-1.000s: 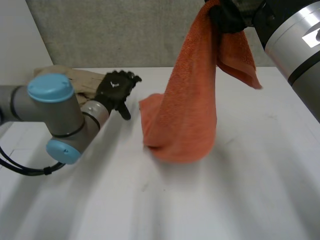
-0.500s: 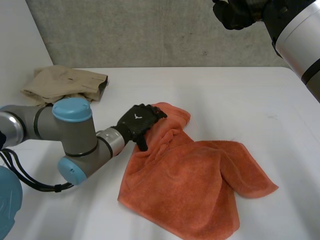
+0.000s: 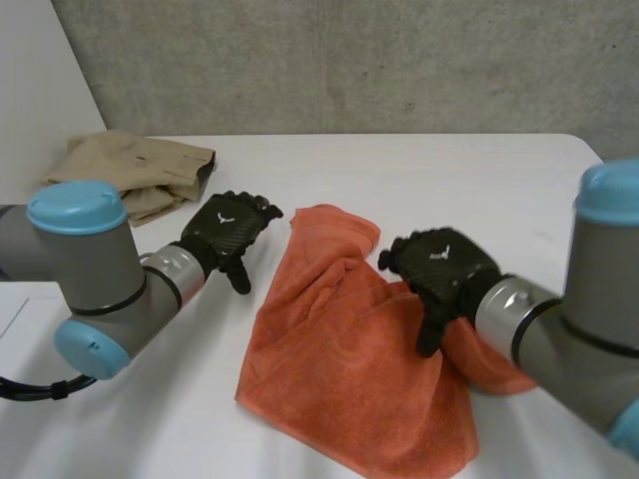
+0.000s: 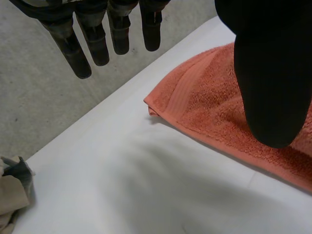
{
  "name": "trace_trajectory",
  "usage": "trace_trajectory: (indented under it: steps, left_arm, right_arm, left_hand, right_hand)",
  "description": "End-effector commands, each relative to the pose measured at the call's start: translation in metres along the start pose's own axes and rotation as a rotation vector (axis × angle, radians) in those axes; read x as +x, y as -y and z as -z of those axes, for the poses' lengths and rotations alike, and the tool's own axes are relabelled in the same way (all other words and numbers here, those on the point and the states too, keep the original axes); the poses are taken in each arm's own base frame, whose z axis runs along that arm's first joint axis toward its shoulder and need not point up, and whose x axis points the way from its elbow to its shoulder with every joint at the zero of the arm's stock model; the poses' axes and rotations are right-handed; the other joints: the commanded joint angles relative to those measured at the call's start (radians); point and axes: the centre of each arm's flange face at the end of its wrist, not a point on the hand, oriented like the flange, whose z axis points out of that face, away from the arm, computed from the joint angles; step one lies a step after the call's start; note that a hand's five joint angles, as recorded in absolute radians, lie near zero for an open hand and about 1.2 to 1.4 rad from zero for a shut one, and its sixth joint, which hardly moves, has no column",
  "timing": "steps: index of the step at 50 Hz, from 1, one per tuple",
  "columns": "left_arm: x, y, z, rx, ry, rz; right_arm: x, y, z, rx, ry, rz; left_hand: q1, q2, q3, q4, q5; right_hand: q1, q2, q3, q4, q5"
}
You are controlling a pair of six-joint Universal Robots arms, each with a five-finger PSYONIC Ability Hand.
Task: Fold the laundry.
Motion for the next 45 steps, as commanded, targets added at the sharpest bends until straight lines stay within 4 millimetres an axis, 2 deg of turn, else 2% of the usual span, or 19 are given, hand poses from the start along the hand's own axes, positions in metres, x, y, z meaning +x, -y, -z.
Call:
trace_trajectory:
  steps: [1, 5, 8, 9, 13, 14, 17, 18, 20, 22, 25, 26, 28, 29, 33, 39, 42, 45]
  left_arm:
    - [-0.001, 0.014, 0.016, 0.024, 0.02, 0.01]
    - [0.0, 0.016, 0.023, 0.026, 0.022, 0.011]
    - [0.0, 0.017, 0.028, 0.026, 0.024, 0.011]
    - [0.001, 0.018, 0.03, 0.027, 0.022, 0.011]
    - [0.002, 0.019, 0.036, 0.028, 0.024, 0.011]
    - [0.002, 0.019, 0.037, 0.028, 0.024, 0.011]
    - [0.003, 0.019, 0.039, 0.027, 0.024, 0.011]
    - [0.003, 0.019, 0.039, 0.028, 0.024, 0.011]
    - [0.003, 0.019, 0.04, 0.029, 0.025, 0.01]
    - [0.003, 0.02, 0.041, 0.031, 0.024, 0.01]
    - [0.004, 0.02, 0.041, 0.031, 0.023, 0.009]
    - [0.005, 0.02, 0.041, 0.032, 0.021, 0.009]
    - [0.005, 0.021, 0.04, 0.036, 0.021, 0.007]
    - [0.005, 0.021, 0.04, 0.039, 0.022, 0.007]
    - [0.003, 0.025, 0.037, 0.07, 0.032, -0.003]
    - [-0.006, 0.033, 0.026, 0.134, 0.059, -0.025]
    - [-0.006, 0.031, 0.013, 0.143, 0.051, -0.039]
    - [-0.007, 0.025, -0.003, 0.14, 0.038, -0.041]
  right_arm:
    - [-0.001, -0.039, -0.04, -0.001, -0.07, 0.021]
    - [0.006, -0.051, -0.057, -0.031, -0.137, 0.058]
    - [0.013, -0.058, -0.067, -0.063, -0.175, 0.107]
    - [0.017, -0.058, -0.069, -0.063, -0.193, 0.114]
    - [0.053, -0.047, -0.077, -0.024, -0.303, 0.125]
    - [0.071, -0.038, -0.081, 0.014, -0.351, 0.124]
    - [0.095, -0.021, -0.087, 0.071, -0.417, 0.124]
    - [0.109, -0.009, -0.09, 0.11, -0.458, 0.128]
    - [0.122, -0.002, -0.097, 0.136, -0.489, 0.129]
    - [0.135, 0.001, -0.11, 0.15, -0.516, 0.128]
    - [0.146, 0.001, -0.119, 0.14, -0.546, 0.125]
    - [0.151, -0.001, -0.123, 0.118, -0.555, 0.12]
    - [0.152, -0.005, -0.127, 0.081, -0.554, 0.122]
    - [0.153, -0.006, -0.127, 0.066, -0.555, 0.123]
    - [0.156, -0.002, -0.117, 0.021, -0.559, 0.105]
    - [0.164, 0.017, -0.073, 0.026, -0.58, 0.092]
    - [0.161, 0.018, -0.051, 0.016, -0.563, 0.099]
    - [0.155, 0.01, -0.04, -0.013, -0.516, 0.095]
  left_hand:
    - [0.009, 0.019, 0.012, 0.02, 0.016]
    - [0.006, 0.016, 0.009, 0.017, 0.013]
    - [0.006, 0.016, 0.009, 0.017, 0.013]
    - [0.006, 0.016, 0.009, 0.017, 0.013]
    - [0.0, 0.011, 0.003, 0.011, 0.007]
    - [0.0, 0.011, 0.003, 0.011, 0.007]
    - [0.0, 0.011, 0.003, 0.011, 0.007]
    - [0.0, 0.011, 0.003, 0.011, 0.007]
    - [0.0, 0.011, 0.003, 0.011, 0.007]
    - [0.0, 0.011, 0.003, 0.011, 0.007]
    - [0.0, 0.011, 0.003, 0.011, 0.007]
    - [0.0, 0.011, 0.003, 0.011, 0.007]
    - [-0.003, 0.008, 0.0, 0.009, 0.004]
    - [-0.003, 0.008, 0.0, 0.008, 0.004]
    - [-0.006, 0.005, -0.003, 0.006, 0.001]
    - [-0.009, 0.002, -0.006, 0.003, -0.002]
    - [0.0, 0.011, 0.003, 0.011, 0.007]
    - [0.015, 0.025, 0.018, 0.026, 0.022]
  right_hand:
    - [0.054, 0.013, 0.033, 0.019, 0.033]
    - [0.327, 0.286, 0.305, 0.291, 0.306]
    - [0.989, 0.948, 0.967, 0.953, 0.968]
    - [1.121, 1.08, 1.099, 1.085, 1.1]
    - [1.122, 1.081, 1.101, 1.087, 1.101]
    - [1.122, 1.081, 1.101, 1.087, 1.101]
    - [1.122, 1.081, 1.101, 1.087, 1.101]
    - [1.122, 1.081, 1.101, 1.087, 1.101]
    - [1.122, 1.081, 1.101, 1.087, 1.101]
    - [1.122, 1.081, 1.101, 1.087, 1.101]
    - [1.122, 1.081, 1.101, 1.087, 1.101]
    - [0.981, 0.94, 0.959, 0.945, 0.96]
    - [0.153, 0.112, 0.131, 0.118, 0.132]
    - [-0.1, -0.141, -0.121, -0.135, -0.12]
    - [-0.1, -0.141, -0.121, -0.135, -0.12]
    - [-0.1, -0.141, -0.121, -0.135, -0.12]
    - [-0.1, -0.141, -0.121, -0.135, -0.12]
    - [-0.1, -0.141, -0.121, -0.135, -0.12]
